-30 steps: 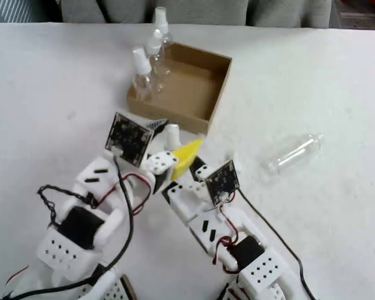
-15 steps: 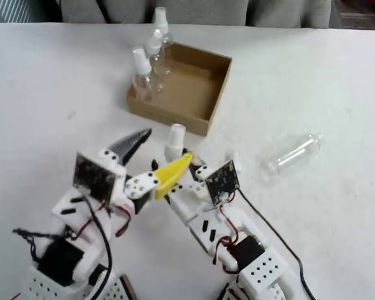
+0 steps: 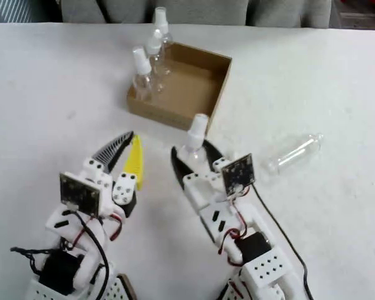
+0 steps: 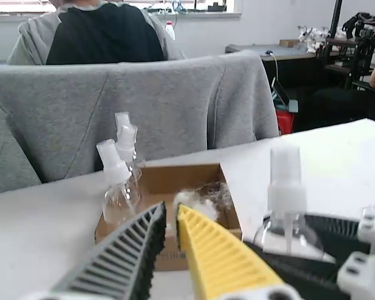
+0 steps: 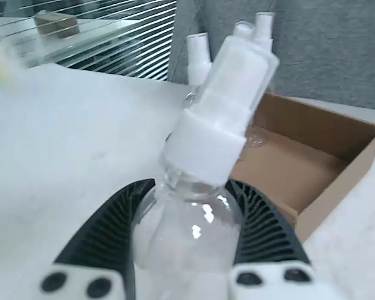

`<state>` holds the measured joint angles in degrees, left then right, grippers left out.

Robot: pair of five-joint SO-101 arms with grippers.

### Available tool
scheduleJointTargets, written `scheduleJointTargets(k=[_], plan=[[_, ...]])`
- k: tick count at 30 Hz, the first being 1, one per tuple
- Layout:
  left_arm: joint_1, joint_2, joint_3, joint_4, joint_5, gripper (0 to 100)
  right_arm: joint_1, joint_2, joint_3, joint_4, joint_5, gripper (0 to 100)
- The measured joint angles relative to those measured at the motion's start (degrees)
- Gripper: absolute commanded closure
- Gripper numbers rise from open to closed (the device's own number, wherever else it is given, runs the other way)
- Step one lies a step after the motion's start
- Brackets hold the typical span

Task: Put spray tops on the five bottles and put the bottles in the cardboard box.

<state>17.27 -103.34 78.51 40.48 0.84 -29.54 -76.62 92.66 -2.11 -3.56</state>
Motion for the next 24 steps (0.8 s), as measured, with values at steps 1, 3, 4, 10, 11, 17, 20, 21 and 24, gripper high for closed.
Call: scheduleJointTargets(k=[1, 3, 4, 10, 11, 17, 20, 21, 24], plan=[[0.0, -0.1, 0.7, 1.1, 0.0, 97, 1.1, 0.0, -1.0, 0.0, 0.0, 98.3], [0.0, -0.1, 2.5, 3.4, 0.0, 98, 3.0, 0.0, -2.5, 0.0, 0.3, 98.3], [0.0, -0.1, 3.4, 4.6, 0.0, 98, 3.4, 0.0, -3.3, 0.0, 1.3, 98.3], [0.0, -0.1, 13.1, 6.1, 0.0, 98, 1.8, 0.0, -5.2, 0.0, 16.2, 98.3], [0.0, -0.1, 14.8, 6.1, 0.0, 98, 1.7, 0.0, -5.2, 0.0, 17.7, 98.3], [0.0, -0.1, 18.6, 6.1, 0.0, 98, 1.8, 1.2, -9.0, 0.0, 27.6, 98.3], [0.0, -0.1, 18.6, 6.1, 0.0, 98, 3.2, 6.7, -15.5, 0.0, 28.8, 98.3], [0.0, -0.1, 18.6, 6.1, 0.0, 98, 4.0, 9.5, -18.1, 0.0, 28.9, 98.3], [0.0, -0.1, 18.6, 6.1, 0.0, 98, 6.1, 19.3, -26.1, 0.0, 28.1, 98.3]])
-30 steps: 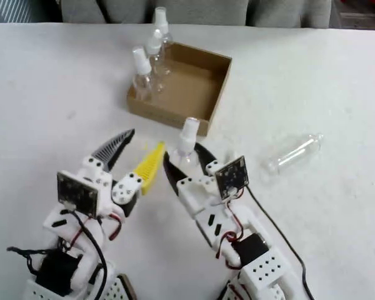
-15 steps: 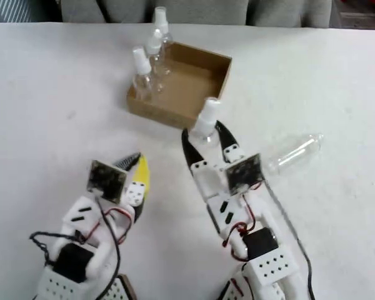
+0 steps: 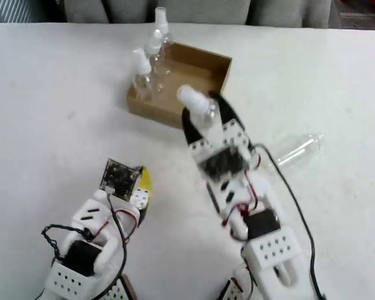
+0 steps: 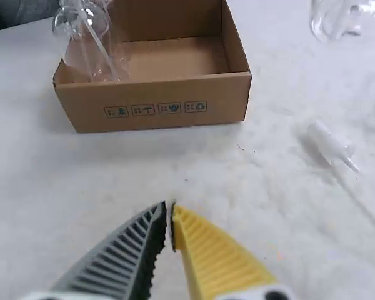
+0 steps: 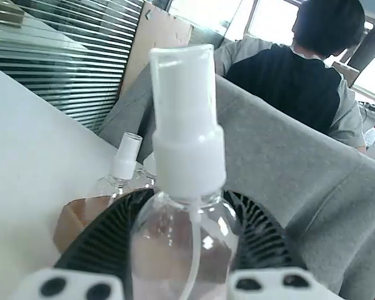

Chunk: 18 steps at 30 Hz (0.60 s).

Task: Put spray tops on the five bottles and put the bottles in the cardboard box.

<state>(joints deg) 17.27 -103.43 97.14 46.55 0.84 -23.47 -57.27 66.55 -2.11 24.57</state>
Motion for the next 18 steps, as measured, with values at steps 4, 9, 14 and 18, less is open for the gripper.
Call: scheduleJointTargets(k=[4, 9, 14, 18], plan=[[0.0, 0.0, 0.0, 0.1, 0.0, 98, 2.7, 14.1, -9.8, -0.9, -8.3, 98.3], [0.0, 0.0, 0.0, 4.5, 0.0, 98, 6.2, 29.1, -17.2, -9.1, -15.8, 98.3], [-0.1, 0.0, 0.0, 7.3, 0.0, 98, 6.9, 44.7, -23.6, -21.1, -16.4, 98.3], [-1.9, 0.0, 0.0, 7.3, -2.5, 98, 8.6, 57.2, -30.7, -27.2, -16.4, 98.3]])
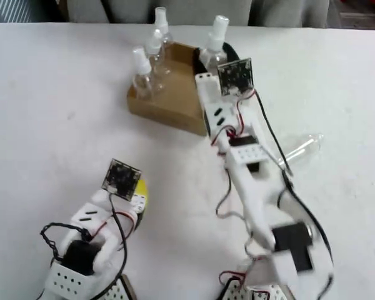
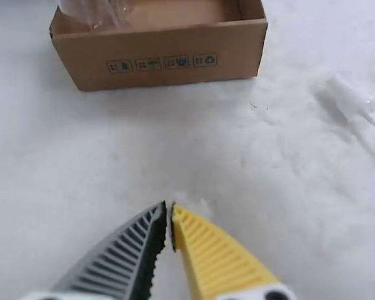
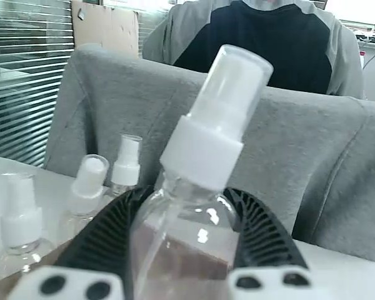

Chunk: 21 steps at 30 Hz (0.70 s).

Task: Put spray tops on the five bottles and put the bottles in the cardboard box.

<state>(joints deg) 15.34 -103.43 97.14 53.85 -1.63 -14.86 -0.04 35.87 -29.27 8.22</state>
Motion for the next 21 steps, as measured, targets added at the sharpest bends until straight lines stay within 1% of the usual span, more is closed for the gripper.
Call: scheduleJointTargets(k=[4, 6, 9, 13, 21], plan=[[-1.0, 0.0, 0.0, 0.0, -5.9, 98, 1.8, 12.0, -8.9, -5.3, 0.0, 98.3], [-1.0, 0.0, 0.0, 0.0, -7.2, 98, 2.0, 17.8, -13.5, -8.7, 0.0, 98.3], [-1.1, 0.0, 0.0, 0.0, -7.8, 98, 2.1, 25.8, -20.1, -11.3, 0.0, 98.3], [-1.1, 0.0, 0.0, 0.0, -8.0, 98, 2.1, 34.6, -29.2, -11.7, 0.0, 98.3], [-1.1, 0.0, 0.0, 0.0, -8.0, 98, 2.1, 46.2, -41.6, -11.7, 0.0, 98.3]])
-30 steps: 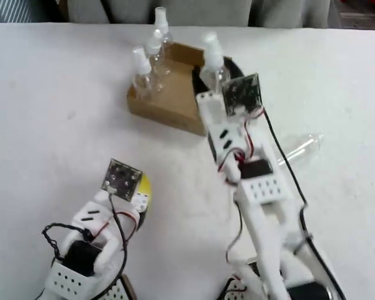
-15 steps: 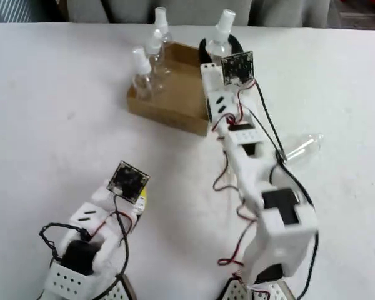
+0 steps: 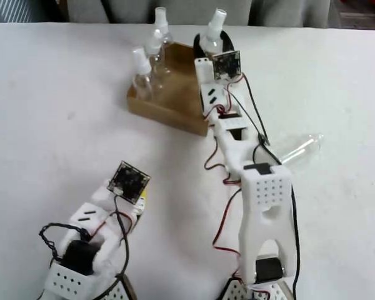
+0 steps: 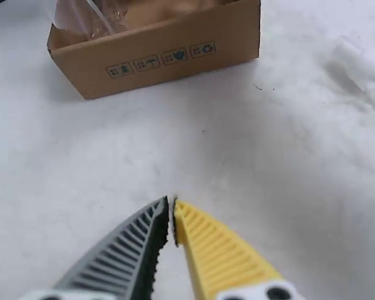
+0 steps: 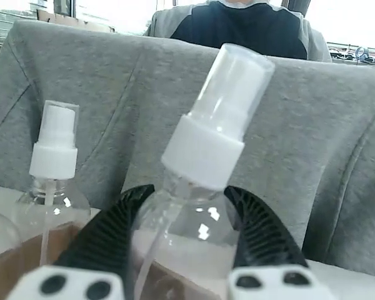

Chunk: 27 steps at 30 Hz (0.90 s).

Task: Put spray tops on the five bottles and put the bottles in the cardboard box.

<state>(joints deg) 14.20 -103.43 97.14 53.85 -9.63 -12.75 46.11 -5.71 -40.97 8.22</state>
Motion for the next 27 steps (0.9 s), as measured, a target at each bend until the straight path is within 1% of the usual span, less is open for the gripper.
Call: scheduleJointTargets(k=[17, 27], plan=[[0.0, 0.0, 0.0, 0.0, 0.0, 98, 0.0, 16.1, -17.3, 0.0, 0.0, 98.3], [0.0, 0.0, 0.0, 0.0, 0.0, 98, 0.0, 19.3, -21.3, 0.1, 0.1, 98.1]])
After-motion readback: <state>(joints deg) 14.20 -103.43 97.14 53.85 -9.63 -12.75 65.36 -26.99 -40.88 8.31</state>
